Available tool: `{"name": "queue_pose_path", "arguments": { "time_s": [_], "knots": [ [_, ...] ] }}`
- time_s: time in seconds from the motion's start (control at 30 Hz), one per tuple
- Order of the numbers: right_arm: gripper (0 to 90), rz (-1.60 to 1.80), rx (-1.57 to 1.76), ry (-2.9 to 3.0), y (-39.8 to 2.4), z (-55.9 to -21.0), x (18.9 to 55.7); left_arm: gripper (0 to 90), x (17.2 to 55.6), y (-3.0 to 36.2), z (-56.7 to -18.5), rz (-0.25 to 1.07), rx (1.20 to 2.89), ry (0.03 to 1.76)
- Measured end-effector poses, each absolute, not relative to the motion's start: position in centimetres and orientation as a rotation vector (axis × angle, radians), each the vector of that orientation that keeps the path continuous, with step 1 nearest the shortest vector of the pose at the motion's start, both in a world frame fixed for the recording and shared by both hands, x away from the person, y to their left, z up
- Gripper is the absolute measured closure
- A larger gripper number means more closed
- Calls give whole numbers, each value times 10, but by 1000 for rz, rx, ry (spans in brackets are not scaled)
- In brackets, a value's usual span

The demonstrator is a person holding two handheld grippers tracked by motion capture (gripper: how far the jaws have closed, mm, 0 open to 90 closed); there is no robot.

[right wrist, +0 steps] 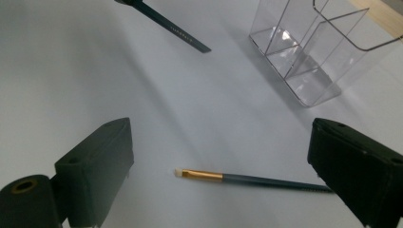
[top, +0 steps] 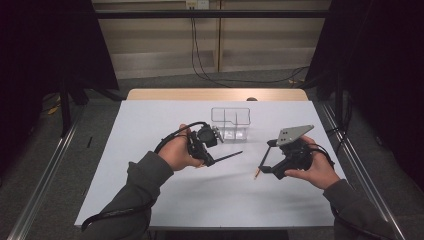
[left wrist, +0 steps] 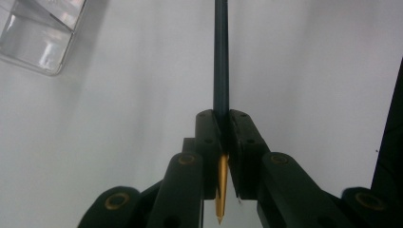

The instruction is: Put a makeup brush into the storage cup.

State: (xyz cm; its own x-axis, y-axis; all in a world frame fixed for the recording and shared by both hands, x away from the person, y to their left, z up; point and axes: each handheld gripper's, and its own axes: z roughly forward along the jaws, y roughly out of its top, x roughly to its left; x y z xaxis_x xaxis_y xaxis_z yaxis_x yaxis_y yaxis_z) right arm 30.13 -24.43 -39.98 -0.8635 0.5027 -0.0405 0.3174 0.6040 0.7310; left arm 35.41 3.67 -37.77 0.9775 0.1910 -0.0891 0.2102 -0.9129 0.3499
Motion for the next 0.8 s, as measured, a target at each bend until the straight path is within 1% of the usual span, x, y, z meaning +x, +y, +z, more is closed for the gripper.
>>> {"name": "queue_pose_path", "arguments": {
  "time_s": [0.1, 0.13, 0.2, 0.5, 0.53, 0.8],
  "knots": [
    [98, 1104, 655, 2607, -241, -399, 304, 833, 352, 33, -378, -65, 2751, 307],
    [105, 1100, 652, 2613, -240, -398, 304, 833, 353, 32, -377, -62, 2758, 280],
    [136, 1107, 642, 2616, -238, -397, 306, 833, 353, 30, -377, -71, 2760, 288],
    [192, 1120, 616, 2642, -230, -395, 310, 833, 351, 18, -377, -68, 2756, 245],
    [201, 1117, 610, 2645, -229, -394, 311, 833, 350, 16, -378, -71, 2743, 260],
    [283, 1104, 573, 2666, -222, -394, 312, 833, 350, 11, -376, -62, 2753, 217]
  ]
}}
